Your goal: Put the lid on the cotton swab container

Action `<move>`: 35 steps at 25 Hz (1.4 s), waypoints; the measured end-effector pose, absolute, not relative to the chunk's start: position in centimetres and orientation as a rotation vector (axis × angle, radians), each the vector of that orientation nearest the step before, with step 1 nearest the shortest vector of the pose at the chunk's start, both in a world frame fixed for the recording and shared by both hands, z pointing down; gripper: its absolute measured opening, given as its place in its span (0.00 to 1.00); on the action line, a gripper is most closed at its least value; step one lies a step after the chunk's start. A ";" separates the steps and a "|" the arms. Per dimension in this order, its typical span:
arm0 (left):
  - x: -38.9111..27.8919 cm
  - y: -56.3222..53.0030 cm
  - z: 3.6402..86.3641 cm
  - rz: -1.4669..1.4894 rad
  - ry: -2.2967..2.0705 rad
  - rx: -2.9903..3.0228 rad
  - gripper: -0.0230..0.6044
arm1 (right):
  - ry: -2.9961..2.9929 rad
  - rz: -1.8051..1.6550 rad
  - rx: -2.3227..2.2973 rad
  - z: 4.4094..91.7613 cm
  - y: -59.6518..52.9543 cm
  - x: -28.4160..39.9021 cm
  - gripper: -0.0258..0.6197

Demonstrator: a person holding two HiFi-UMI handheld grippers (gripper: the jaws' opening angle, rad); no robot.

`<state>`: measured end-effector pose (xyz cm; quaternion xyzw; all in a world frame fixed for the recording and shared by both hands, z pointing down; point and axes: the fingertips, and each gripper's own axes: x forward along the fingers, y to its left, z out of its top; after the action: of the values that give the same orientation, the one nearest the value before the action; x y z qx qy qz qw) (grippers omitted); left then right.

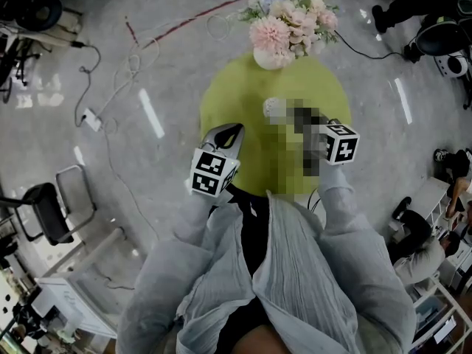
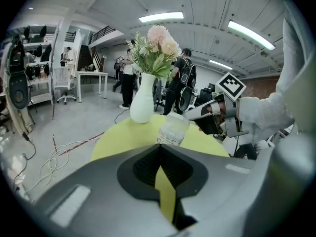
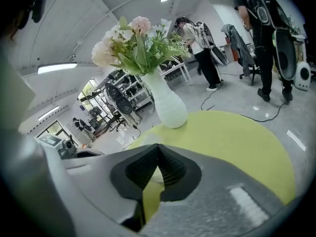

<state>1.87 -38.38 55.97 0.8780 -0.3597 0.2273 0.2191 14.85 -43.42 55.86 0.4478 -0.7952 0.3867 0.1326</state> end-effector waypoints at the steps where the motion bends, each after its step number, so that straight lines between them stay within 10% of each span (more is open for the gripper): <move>1: 1.9 -38.3 55.9 0.629 -0.996 2.429 0.07 | -2.309 1.121 1.295 55.8 -43.4 14.7 0.04; 35: 0.4 -37.1 56.6 0.641 -1.017 2.393 0.07 | -2.301 0.856 1.139 55.6 -42.2 11.3 0.04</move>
<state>0.42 -37.11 56.60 0.8696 -0.3697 0.2328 0.2298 11.33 -42.19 55.63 0.4110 -0.8301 0.3090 0.2158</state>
